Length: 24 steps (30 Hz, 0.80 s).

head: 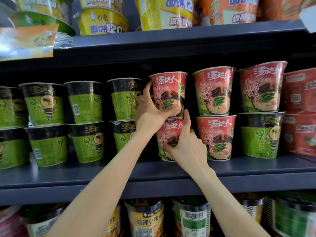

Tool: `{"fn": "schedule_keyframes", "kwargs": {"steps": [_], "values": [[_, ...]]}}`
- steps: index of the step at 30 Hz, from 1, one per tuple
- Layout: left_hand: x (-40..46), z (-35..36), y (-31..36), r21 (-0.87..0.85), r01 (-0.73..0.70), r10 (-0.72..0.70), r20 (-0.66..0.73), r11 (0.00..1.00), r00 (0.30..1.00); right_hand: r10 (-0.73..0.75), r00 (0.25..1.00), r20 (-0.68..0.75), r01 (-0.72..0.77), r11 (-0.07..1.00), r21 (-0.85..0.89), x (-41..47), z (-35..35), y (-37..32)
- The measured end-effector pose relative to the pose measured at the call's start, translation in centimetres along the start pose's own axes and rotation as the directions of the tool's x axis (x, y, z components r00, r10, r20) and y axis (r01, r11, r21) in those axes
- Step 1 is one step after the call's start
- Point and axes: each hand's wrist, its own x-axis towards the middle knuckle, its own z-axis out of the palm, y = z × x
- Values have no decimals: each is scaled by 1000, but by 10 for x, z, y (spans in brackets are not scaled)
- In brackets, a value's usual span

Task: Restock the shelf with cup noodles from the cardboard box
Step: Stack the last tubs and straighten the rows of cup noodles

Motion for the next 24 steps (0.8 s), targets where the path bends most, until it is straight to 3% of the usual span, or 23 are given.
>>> {"fn": "schedule_keyframes", "kwargs": {"steps": [8, 11, 13, 15, 17, 19, 21, 24], "values": [[-5, 4, -7, -15, -18, 18, -22, 1000, 1000, 14, 999, -35, -16, 998, -53, -2, 0, -1], [-23, -12, -5, -92, -98, 87, -111, 991, 990, 2, 997, -72, -11, 992, -123, -10, -11, -2], [-42, -32, -10, -124, -225, 189, -250, 966, 950, -75, 982, -171, 44, 983, -178, -20, -20, -3], [-59, -54, -24, -66, -312, 269, -361, 948, 893, -166, 940, -298, 139, 984, -108, -30, -24, -5], [-70, -72, -42, -41, -270, 237, -364, 962, 901, -242, 910, -337, 269, 963, 35, -36, -23, -13], [-70, -83, -59, -48, -103, 86, -272, 994, 958, -287, 929, -236, 337, 918, 211, -34, -12, -22], [-63, -88, -73, -51, 85, -91, -141, 995, 986, -304, 950, -76, 310, 874, 374, -26, -1, -33], [-52, -86, -86, -16, 196, -197, -14, 980, 980, -317, 936, 153, 243, 896, 373, -5, 17, -51]]}}
